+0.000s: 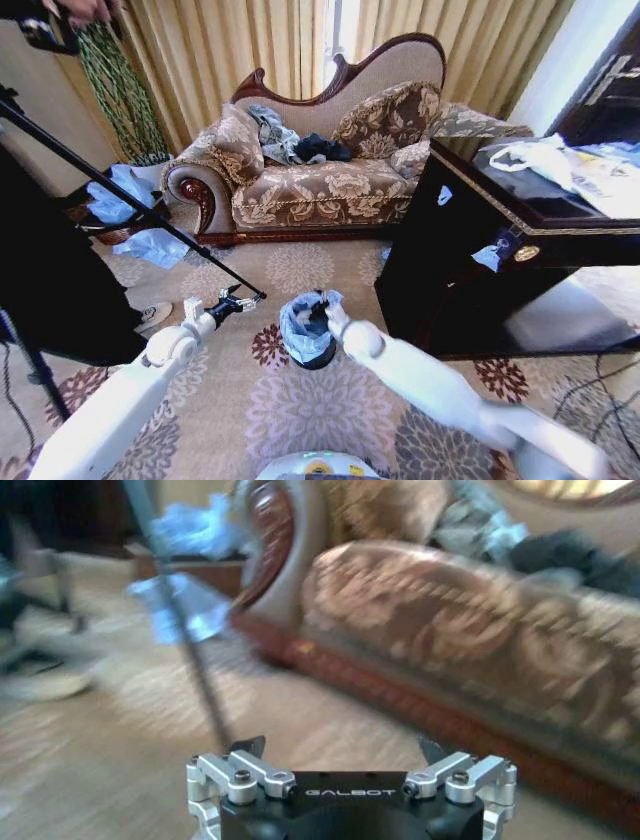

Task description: Place a garbage bag over the trash bin.

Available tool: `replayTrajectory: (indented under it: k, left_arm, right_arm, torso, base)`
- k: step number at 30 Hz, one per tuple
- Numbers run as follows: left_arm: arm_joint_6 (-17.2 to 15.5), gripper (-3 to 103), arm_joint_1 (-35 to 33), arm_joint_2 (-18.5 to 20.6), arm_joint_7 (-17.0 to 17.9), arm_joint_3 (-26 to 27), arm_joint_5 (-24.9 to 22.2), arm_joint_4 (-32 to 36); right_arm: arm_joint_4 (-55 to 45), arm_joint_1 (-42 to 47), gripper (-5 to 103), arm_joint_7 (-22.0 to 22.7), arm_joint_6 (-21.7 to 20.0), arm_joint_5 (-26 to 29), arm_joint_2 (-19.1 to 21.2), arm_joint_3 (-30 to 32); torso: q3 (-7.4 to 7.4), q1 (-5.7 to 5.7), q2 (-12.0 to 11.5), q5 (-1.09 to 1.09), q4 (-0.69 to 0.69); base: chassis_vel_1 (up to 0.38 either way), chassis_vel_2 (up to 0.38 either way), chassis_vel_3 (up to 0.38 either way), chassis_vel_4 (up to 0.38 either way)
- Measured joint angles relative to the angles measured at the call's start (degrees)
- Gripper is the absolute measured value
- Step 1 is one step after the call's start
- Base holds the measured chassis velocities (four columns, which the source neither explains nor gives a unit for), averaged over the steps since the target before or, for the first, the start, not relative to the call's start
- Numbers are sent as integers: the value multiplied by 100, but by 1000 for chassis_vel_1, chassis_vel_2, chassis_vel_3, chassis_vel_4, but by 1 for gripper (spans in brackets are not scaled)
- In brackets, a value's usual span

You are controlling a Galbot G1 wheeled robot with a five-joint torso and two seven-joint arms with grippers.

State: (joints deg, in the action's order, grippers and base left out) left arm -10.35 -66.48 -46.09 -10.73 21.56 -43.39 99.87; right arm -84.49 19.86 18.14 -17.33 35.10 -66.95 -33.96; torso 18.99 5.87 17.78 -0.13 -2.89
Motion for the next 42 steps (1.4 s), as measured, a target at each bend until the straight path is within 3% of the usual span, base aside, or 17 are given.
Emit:
replayTrajectory:
  k: [3, 8, 12, 14, 15, 16, 17, 19, 21, 22, 23, 25, 29, 33, 36, 42]
  left_arm:
    - [4, 99, -95, -52, 1, 90, 0, 47]
    - [19, 99, -172, -225, 2, 199, -2, 66]
    - [8, 99, -221, -510, 75, 251, 75, 79]
    - [5, 99, -228, -561, 102, 273, 90, 74]
    - [-8, 99, -288, -667, 187, 352, 95, 65]
    - [-9, 99, -335, -730, 220, 401, 122, 49]
    - [-9, 99, -335, -730, 220, 401, 122, 49]
    - [47, 99, -417, -827, 254, 487, 218, -13]
    - [112, 99, -461, -839, 254, 514, 219, -59]
    - [112, 99, -461, -839, 254, 514, 219, -59]
    - [166, 99, -471, -837, 250, 516, 186, -129]
    - [207, 99, -443, -832, 245, 499, 126, -259]
    - [223, 99, -368, -849, 244, 442, 13, -425]
    - [266, 99, -290, -876, 203, 363, -18, -560]
    - [322, 99, -217, -924, 167, 318, -58, -750]
    - [349, 99, -139, -942, 148, 205, -81, -887]
  right_arm:
    - [102, -312, 100, 290, -121, 211, -110, -122]
    - [518, -990, 100, 1153, -725, 682, -565, -410]
    - [850, -1606, 100, 3458, -1707, 2184, -1197, -971]
    - [848, -1666, 100, 3715, -1808, 2361, -1244, -1052]
    - [804, -1852, 100, 4569, -2012, 2904, -1345, -1365]
    - [705, -1935, 100, 5019, -2039, 3250, -1370, -1557]
    - [705, -1935, 100, 5019, -2039, 3250, -1370, -1557]
    - [528, -1984, 100, 5893, -1990, 4114, -1470, -1916]
    - [583, -1842, 100, 6341, -1866, 4517, -1642, -1986]
    - [583, -1842, 100, 6341, -1866, 4517, -1642, -1986]
    - [738, -1634, 100, 6659, -1786, 4700, -1820, -1946]
    - [950, -1373, 100, 6891, -1725, 4710, -1985, -1898]
    - [1325, -1095, 100, 7005, -1684, 4516, -2158, -1728]
    - [1441, -1149, 100, 7003, -1805, 4461, -2040, -1975]
    - [1353, -1216, 100, 6992, -1664, 4735, -1859, -2120]
    - [1555, -989, 100, 6971, -1367, 4753, -1685, -2098]
  torso:
    - [0, 0, 0, 2, 0]
    - [0, 0, 0, 3, -3]
    - [0, 1, 0, 1, 0]
    - [0, 0, 0, 1, 0]
    - [0, 0, 0, 1, -1]
    - [0, 0, 0, 2, -1]
    - [0, 0, 0, 2, -1]
    - [-1, -1, 0, 2, -3]
    - [-1, -1, 0, 3, -3]
    - [-1, -1, 0, 3, -3]
    - [-1, -1, 0, 3, -2]
    - [-1, -1, 0, 3, 0]
    - [-1, -1, 0, 4, -2]
    - [-1, -1, 0, 4, -2]
    - [-1, -1, 0, 5, -3]
    - [-1, 0, 0, 4, -1]
  base:
    - [0, 0, 0, 0]
    - [0, 0, 0, 0]
    - [0, 0, 0, 0]
    - [0, 0, 0, 0]
    - [0, 0, 0, 0]
    - [0, 0, 0, 0]
    - [0, 0, 0, 0]
    - [0, 0, 0, 0]
    - [0, 0, 0, 0]
    - [0, 0, 0, 0]
    - [0, 0, 0, 0]
    - [0, 0, 0, 0]
    - [0, 0, 0, 0]
    - [0, 0, 0, 0]
    - [0, 0, 0, 0]
    - [0, 0, 0, 0]
